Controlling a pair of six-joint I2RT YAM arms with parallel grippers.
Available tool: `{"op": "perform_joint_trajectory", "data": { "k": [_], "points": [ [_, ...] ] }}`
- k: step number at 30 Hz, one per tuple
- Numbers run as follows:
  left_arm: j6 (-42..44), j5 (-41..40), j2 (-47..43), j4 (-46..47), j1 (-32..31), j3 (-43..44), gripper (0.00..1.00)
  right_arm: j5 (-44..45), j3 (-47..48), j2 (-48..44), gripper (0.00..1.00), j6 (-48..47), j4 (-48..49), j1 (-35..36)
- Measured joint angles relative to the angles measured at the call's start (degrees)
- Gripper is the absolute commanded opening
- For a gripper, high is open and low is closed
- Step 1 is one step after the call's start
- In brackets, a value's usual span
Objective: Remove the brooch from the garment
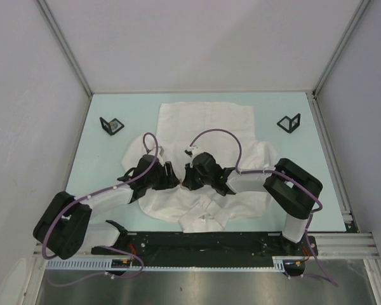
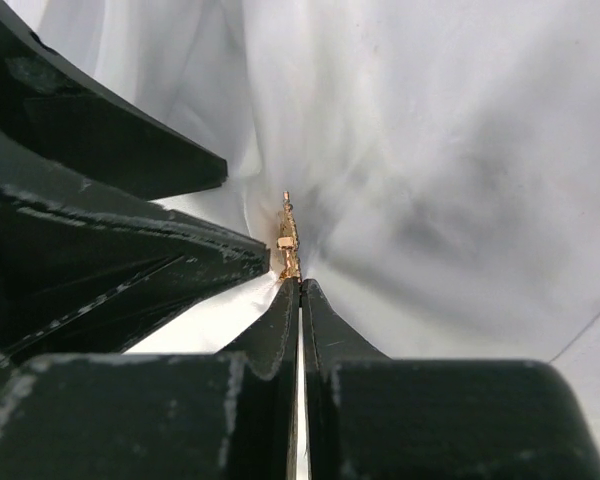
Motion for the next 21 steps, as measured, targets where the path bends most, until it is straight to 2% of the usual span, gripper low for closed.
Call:
{"op": "perform_joint_trajectory", "data": {
  "k": [9,17,21],
  "points": [
    [-0.44,-1.25,-7.41,-5.77,-0.02,-0.04,0.7,-0.09,0.0,0.0,0.0,0.0,0.02,0.13],
    [-1.77,-2.78,-10.84,-6.12,-0.02,-1.68,0.61,1.49,0.02,0.0,0.0,-0.24,-0.2,0.92],
    [-4.39,-4.33,-10.8,-3.58,-0.02,-5.79,0.58,6.99,1.25,-0.09,0.0,-1.16,-3.04,3.32]
  ]
}}
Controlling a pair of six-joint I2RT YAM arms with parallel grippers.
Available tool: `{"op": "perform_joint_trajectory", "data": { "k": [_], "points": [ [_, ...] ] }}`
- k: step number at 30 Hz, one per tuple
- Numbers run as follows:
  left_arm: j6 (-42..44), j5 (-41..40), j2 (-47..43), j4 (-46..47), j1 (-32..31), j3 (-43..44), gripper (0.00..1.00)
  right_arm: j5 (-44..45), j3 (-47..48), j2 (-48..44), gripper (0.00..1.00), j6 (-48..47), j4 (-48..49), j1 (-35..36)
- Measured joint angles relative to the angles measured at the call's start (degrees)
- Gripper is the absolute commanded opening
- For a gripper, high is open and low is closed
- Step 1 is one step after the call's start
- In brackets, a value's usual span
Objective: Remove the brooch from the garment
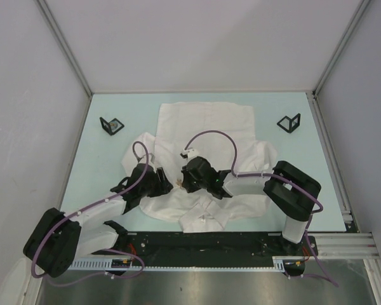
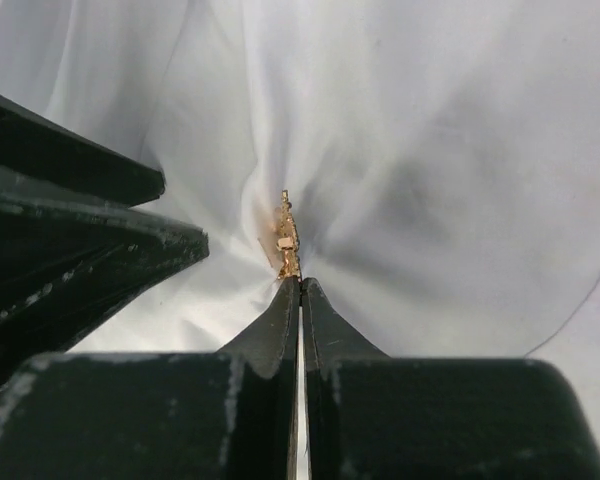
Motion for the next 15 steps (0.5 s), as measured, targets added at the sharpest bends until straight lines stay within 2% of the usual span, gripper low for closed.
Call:
{"op": "perform_joint_trajectory", "data": {
  "k": [10,15],
  "points": [
    [-7.41,-3.58,1.46,7.3,0.33,-3.58,0.58,19.17,10.62,1.86,0.0,-6.01,-15.56,9.16],
    [-9.42,-4.04,0.35,8.94,0.55,-5.05,0.58,27.69,19.06,7.78,0.0,-8.0,-25.18,12.96]
  ]
}}
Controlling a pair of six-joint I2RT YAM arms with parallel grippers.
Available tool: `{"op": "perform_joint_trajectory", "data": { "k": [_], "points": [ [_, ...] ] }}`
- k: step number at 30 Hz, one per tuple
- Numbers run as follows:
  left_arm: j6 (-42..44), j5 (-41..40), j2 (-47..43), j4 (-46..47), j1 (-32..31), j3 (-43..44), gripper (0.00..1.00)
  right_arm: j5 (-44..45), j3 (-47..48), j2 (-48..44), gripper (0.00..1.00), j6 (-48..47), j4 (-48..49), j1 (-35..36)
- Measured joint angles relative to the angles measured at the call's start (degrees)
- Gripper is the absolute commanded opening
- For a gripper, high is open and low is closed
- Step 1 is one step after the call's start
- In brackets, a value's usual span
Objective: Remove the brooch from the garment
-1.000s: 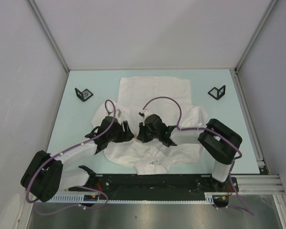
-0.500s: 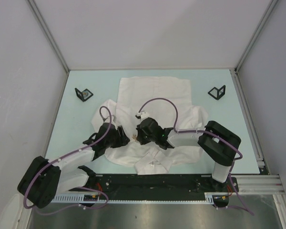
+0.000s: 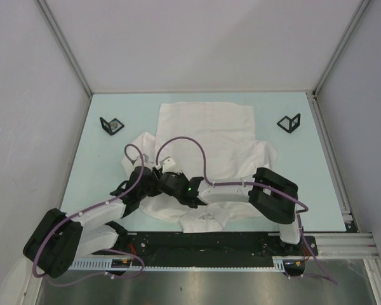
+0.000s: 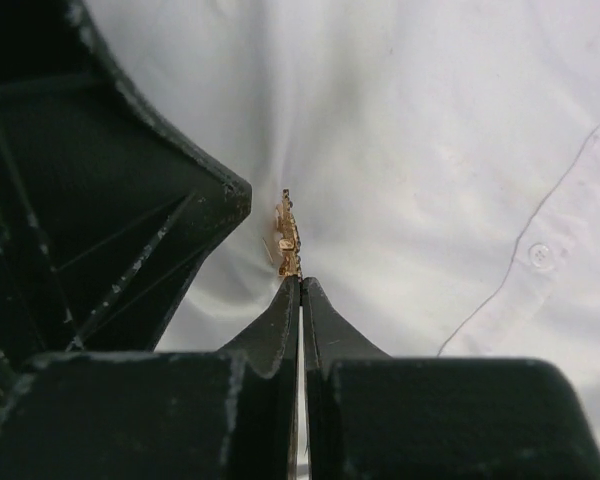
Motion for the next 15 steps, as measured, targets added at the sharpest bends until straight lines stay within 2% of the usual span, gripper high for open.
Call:
{"op": "perform_joint_trajectory", "data": {
  "k": [6,15],
  "points": [
    [-0.5,0.02,-2.23,-0.48,0.68,-1.2,0.6,8.74,5.84,4.57,0.0,-1.18,-8.76,3.78],
    [-0.79,0.15,-4.5,-0.83,2.43,-2.47,0.63,15.08,7.21,6.05,0.0,-2.21,-16.33,5.22]
  ]
}}
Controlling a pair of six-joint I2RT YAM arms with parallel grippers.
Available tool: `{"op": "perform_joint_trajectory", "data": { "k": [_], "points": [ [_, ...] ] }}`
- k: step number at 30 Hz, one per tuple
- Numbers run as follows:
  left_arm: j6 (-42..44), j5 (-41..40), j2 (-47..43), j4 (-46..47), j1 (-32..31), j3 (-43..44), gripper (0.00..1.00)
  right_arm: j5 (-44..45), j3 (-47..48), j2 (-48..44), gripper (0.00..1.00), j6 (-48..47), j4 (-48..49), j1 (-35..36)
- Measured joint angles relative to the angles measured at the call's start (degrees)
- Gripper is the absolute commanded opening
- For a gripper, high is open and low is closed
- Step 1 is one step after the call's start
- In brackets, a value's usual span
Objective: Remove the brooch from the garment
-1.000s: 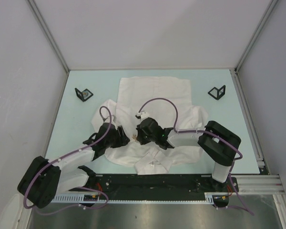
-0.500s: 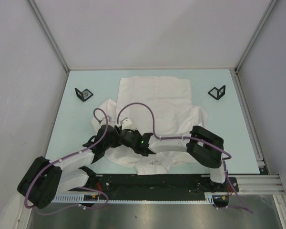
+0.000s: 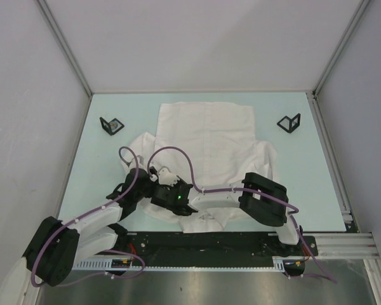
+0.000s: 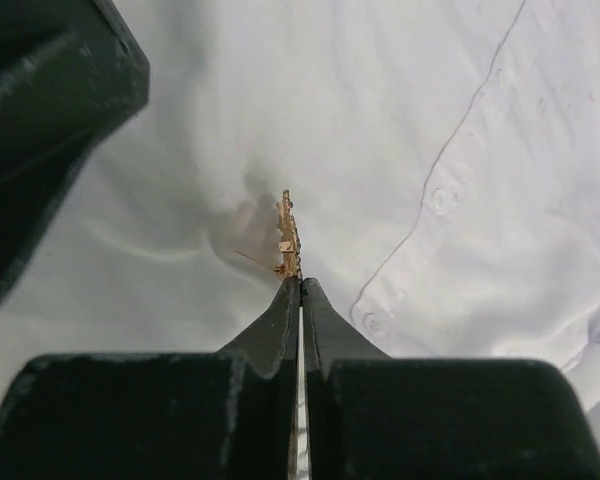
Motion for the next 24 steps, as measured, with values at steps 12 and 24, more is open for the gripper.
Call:
{"op": "perform_joint_trajectory", "data": {
  "k": [12,24],
  "points": [
    [3.61,5.09,-4.98,-7.78,1.4,1.86,0.76,-4.28,-0.66,-4.02,0.0,0.63,-2.86,-0.33],
    [11.34,26.08,-11.87,-18.05,1.51,19.56,0.78,-40.61,-19.98,-36.3,0.0,2.05,10.08,-20.83]
  ]
}}
